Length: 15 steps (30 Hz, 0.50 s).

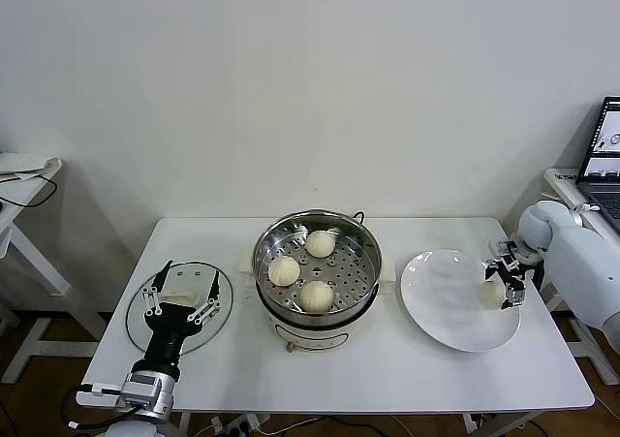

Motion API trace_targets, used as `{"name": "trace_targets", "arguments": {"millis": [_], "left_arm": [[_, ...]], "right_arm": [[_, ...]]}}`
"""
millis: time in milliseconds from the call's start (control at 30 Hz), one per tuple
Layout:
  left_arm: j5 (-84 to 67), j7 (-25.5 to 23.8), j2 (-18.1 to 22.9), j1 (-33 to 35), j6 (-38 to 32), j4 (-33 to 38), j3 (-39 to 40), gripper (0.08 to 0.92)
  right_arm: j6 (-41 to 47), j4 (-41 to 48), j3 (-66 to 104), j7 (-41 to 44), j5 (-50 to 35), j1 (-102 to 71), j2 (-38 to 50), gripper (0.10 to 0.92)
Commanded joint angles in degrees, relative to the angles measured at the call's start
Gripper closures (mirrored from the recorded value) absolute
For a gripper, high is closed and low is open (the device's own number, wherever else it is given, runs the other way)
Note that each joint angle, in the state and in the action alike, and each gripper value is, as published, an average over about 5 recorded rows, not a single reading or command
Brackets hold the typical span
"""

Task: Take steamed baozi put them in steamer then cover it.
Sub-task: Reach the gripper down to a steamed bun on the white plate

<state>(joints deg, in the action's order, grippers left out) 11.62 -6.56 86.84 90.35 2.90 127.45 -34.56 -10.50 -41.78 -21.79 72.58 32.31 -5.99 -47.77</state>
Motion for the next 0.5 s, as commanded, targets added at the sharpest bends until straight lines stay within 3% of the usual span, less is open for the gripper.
{"name": "trace_targets", "arguments": {"millis": [33,500], "left_arm": [[0.02,-0.04,-0.06,-0.02,0.01,-0.08,0.05,0.177],[0.02,-0.05,-0.08,-0.24,0.09,-0.13,0.2,0.177]], "right_arm": [[-0.31,0.55,0.87,-0.19,1.67,-0.36,-0.44,0.203],[-0.27,0.09,1.08,-0.42,2.02,-0.7,-0.74,0.301]]}}
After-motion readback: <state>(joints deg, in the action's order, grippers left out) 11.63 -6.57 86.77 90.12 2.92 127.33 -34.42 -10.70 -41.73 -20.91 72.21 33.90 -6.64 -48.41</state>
